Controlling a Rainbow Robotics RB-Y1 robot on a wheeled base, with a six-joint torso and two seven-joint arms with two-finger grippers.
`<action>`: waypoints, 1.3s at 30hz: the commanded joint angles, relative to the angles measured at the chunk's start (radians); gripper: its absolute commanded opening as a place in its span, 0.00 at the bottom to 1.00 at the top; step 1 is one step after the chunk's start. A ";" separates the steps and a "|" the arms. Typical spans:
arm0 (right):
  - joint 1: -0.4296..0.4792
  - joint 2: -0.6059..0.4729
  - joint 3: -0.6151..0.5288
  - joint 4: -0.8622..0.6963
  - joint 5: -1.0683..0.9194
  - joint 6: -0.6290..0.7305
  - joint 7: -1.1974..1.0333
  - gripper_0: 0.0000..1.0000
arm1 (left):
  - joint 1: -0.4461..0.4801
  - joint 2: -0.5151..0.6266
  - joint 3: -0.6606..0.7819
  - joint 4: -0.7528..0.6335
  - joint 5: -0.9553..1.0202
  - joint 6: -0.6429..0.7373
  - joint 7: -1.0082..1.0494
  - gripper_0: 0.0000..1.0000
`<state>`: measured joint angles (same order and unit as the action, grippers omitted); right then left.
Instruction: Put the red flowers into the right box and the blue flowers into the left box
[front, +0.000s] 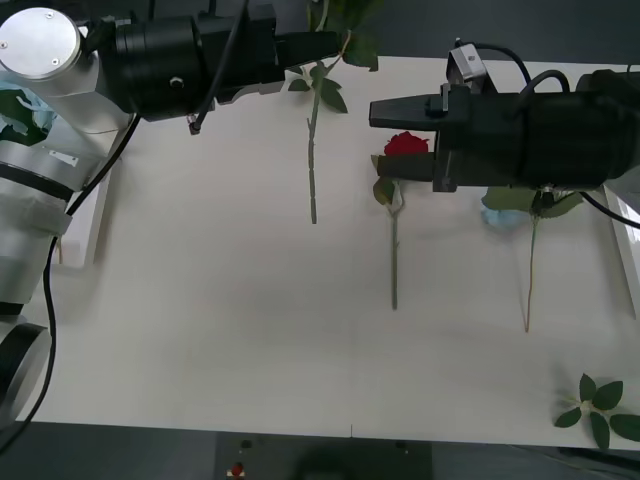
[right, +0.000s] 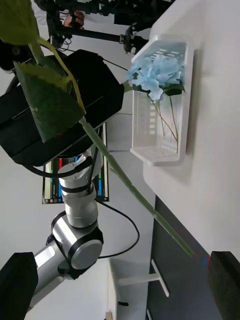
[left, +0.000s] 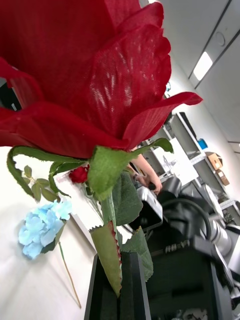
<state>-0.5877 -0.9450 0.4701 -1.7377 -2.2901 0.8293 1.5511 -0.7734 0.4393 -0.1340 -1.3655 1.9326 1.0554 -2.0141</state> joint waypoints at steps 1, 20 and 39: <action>0.003 0.048 -0.002 -0.036 0.061 -0.039 0.018 0.99 | -0.010 -0.031 -0.006 -0.009 -0.026 -0.028 -0.052 0.00; 0.003 0.150 -0.002 -0.049 0.339 -0.122 -0.046 0.91 | -0.010 -0.062 -0.165 -0.052 -0.026 -0.224 -0.077 0.00; 0.005 0.094 -0.002 -0.076 0.419 -0.122 -0.055 0.00 | -0.007 -0.062 -0.165 -0.052 -0.004 -0.224 -0.078 1.00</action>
<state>-0.5713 -0.8011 0.4702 -1.7661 -1.8699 0.7152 1.5279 -0.7734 0.3860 -0.3176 -1.3726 1.9076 0.8376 -2.0488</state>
